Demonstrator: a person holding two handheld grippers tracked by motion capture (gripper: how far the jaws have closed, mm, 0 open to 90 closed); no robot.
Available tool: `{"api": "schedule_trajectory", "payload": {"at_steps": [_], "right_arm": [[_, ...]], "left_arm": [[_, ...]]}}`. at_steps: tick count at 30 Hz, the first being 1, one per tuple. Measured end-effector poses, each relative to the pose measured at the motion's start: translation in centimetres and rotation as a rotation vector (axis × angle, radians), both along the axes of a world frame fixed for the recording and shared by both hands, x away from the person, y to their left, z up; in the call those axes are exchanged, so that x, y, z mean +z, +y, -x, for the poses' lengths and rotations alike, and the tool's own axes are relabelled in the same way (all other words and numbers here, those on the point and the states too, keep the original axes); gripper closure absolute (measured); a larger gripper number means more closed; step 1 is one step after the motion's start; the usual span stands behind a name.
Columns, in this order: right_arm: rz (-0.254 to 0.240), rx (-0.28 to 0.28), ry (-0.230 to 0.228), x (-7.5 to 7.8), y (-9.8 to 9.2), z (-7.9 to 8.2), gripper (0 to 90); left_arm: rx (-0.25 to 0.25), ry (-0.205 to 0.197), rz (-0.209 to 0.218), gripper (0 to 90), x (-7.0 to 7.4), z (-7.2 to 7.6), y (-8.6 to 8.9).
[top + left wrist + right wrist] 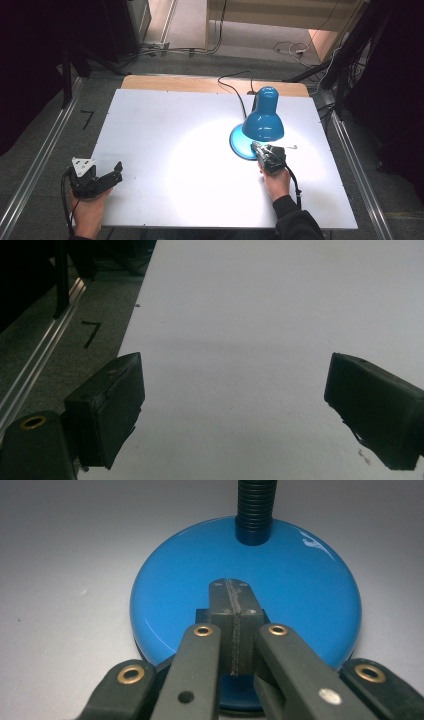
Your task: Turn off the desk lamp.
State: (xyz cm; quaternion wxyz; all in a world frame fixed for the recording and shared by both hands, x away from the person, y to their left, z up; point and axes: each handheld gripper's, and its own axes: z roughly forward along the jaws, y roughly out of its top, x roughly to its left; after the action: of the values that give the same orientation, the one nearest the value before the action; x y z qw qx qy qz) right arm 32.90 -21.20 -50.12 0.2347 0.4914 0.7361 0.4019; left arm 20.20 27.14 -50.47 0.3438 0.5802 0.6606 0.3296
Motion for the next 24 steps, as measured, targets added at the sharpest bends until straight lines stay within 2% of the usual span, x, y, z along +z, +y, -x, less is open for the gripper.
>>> {"api": "schedule_trajectory", "payload": {"at_steps": [21, 24], "right_arm": [[0.006, -0.013, -0.014, -0.27, 0.13, -0.27, 87.9], [-0.030, -0.024, -0.006, -0.38, 0.02, -0.43, 87.9]], "left_arm": [[-0.004, 0.000, -0.001, 9.7, 0.04, 0.05, -0.11], [-0.003, -0.002, -0.001, 9.7, 0.07, 0.09, -0.08]]}}
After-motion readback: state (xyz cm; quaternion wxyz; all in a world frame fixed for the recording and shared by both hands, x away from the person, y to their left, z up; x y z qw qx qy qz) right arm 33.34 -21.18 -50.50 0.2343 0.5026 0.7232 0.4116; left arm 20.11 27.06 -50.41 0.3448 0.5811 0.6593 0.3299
